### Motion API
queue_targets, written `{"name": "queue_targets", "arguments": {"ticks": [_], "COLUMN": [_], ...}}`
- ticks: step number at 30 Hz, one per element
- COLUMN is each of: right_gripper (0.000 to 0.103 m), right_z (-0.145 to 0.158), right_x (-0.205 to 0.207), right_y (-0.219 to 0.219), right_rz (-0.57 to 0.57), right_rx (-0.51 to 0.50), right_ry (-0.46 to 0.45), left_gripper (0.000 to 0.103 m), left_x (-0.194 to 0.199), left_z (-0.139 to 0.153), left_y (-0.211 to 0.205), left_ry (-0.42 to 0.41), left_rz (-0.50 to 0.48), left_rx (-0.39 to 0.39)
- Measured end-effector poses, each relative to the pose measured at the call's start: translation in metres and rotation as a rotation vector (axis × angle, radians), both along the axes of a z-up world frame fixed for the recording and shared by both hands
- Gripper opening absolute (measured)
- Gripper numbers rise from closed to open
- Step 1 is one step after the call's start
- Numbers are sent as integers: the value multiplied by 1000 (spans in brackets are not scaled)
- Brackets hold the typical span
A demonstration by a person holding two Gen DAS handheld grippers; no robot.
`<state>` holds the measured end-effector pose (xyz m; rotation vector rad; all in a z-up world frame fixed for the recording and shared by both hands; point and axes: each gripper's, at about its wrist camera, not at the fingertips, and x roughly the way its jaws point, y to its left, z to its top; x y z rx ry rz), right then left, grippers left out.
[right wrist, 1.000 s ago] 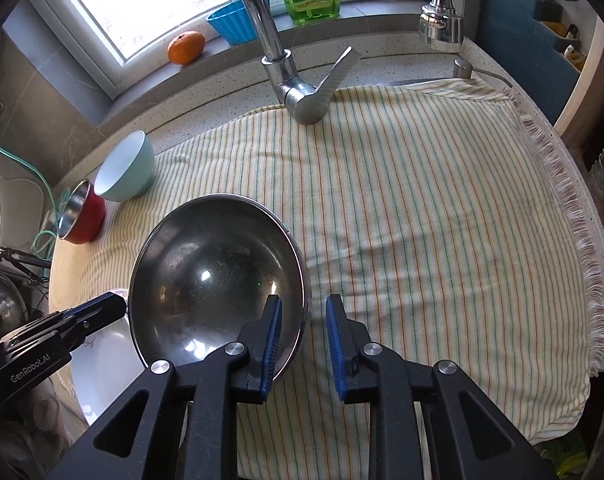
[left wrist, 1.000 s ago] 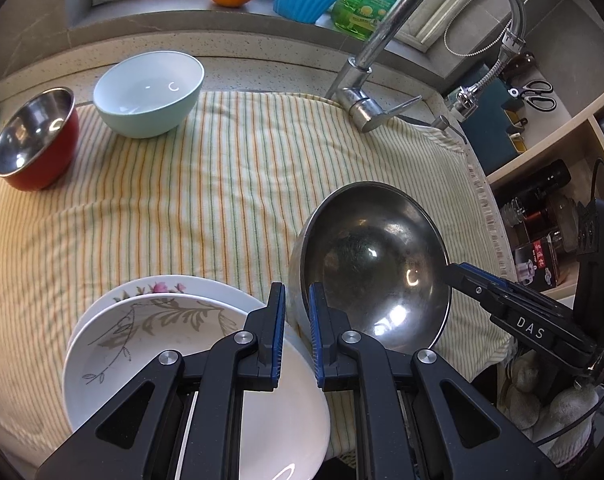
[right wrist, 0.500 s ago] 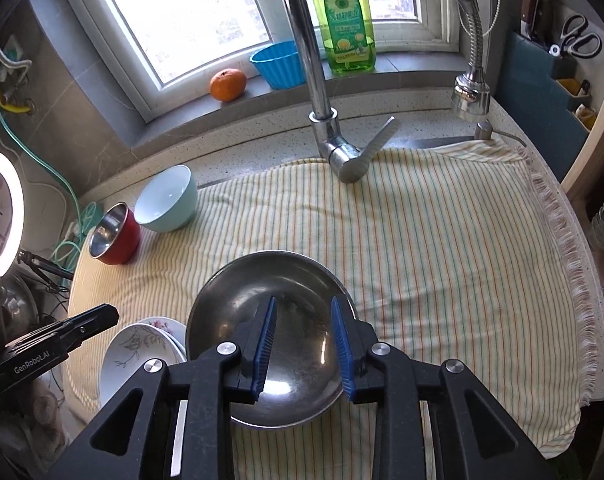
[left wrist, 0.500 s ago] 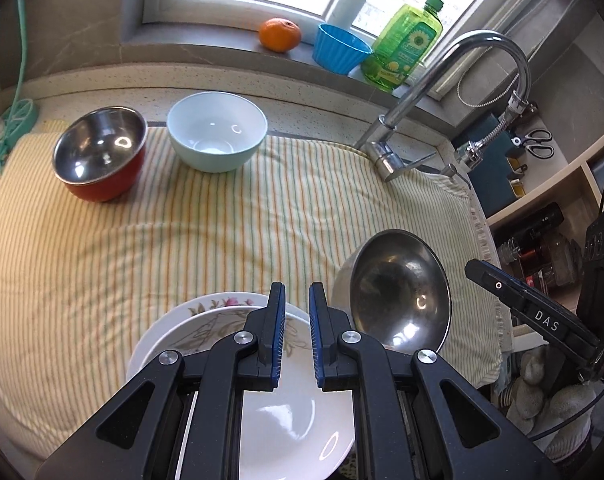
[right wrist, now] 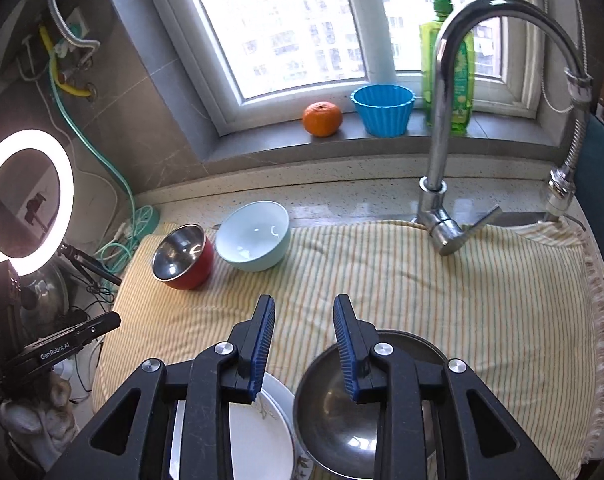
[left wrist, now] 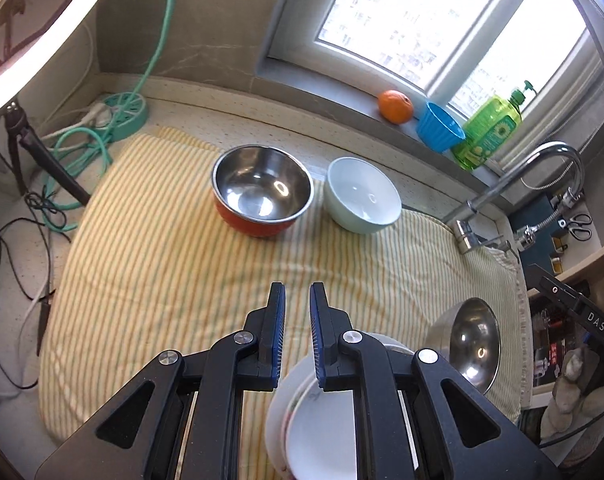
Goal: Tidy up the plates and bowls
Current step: 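Move both tools to the red steel bowl and grip its rim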
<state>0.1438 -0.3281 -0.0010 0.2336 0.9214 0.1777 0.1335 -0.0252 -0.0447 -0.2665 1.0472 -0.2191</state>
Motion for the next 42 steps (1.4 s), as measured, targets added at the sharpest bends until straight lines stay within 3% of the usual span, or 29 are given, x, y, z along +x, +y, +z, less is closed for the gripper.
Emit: {"name": "queue_targets", "arguments": {"ticks": [7, 16, 26, 35, 42], "right_gripper": [29, 29, 29, 29, 28], "right_z": [6, -5, -38, -77, -96], "right_x": [45, 102, 158, 196, 214], "right_y": [46, 94, 129, 153, 164], "right_rz": [121, 233, 281, 297, 292], "right_rx": [-15, 46, 121, 82, 33], "right_ry": [18, 76, 188, 289, 301], "left_gripper": [11, 11, 11, 11, 11], "left_x": [12, 36, 64, 86, 100], "left_z": [-8, -20, -39, -63, -73], "left_y": [30, 45, 51, 57, 59], "left_ry": [-2, 12, 55, 132, 167], "left_rz": [80, 134, 167, 201, 212], "left_rx": [-1, -39, -75, -146, -185]}}
